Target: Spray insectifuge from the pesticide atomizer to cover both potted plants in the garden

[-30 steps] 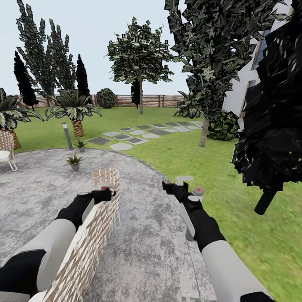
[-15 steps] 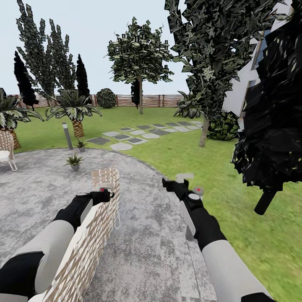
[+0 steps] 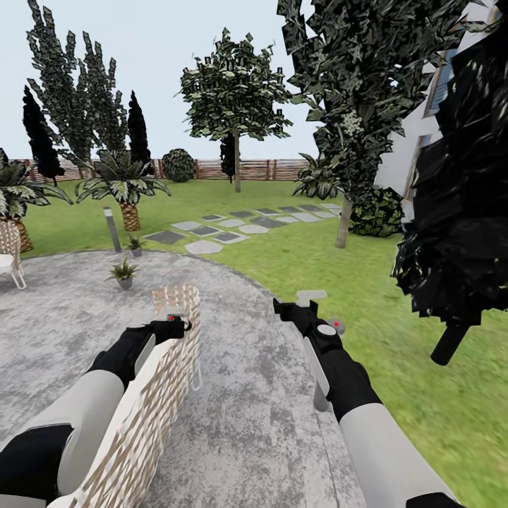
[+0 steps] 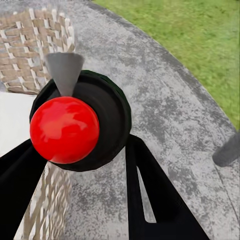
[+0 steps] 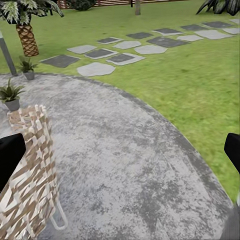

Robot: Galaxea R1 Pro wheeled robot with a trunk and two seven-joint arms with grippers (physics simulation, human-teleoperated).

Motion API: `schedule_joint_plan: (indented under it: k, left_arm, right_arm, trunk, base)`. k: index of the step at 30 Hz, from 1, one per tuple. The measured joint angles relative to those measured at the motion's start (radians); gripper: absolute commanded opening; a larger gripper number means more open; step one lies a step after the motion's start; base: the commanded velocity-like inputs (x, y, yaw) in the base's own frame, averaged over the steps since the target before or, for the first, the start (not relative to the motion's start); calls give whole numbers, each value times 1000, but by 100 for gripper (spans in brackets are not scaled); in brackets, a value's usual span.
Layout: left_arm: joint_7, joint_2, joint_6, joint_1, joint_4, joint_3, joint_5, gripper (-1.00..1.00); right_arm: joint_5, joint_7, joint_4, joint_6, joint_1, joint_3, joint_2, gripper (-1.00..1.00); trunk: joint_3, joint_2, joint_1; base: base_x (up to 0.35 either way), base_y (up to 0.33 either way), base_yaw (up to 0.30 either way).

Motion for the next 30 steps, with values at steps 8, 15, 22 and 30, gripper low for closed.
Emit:
schedule_joint_plan:
  k: [8,15,22,30]
  left_arm:
    - [0,0,0,1,0,1,0,-100]
    - [0,2,0,1,-1,1,-1,-100]
    - [0,3,0,1,0,1,-1,-100]
    - [0,3,0,1,0,1,-1,-100]
  right_arm:
    - [0,-1,0,0,0,-1,0,100]
    - [0,-1,0,0,0,-1,0,100]
    - [-1,-1,-1,0,0,0,0,100]
    - [-1,-1,-1,0,0,1,0,100]
  trunk:
    - [0,0,0]
    - [0,0,0]
    - [0,0,0]
    - [0,0,0]
  base:
    - [337,0,0]
    - [339,0,0]
    - [340,0,0]
    - [340,0,0]
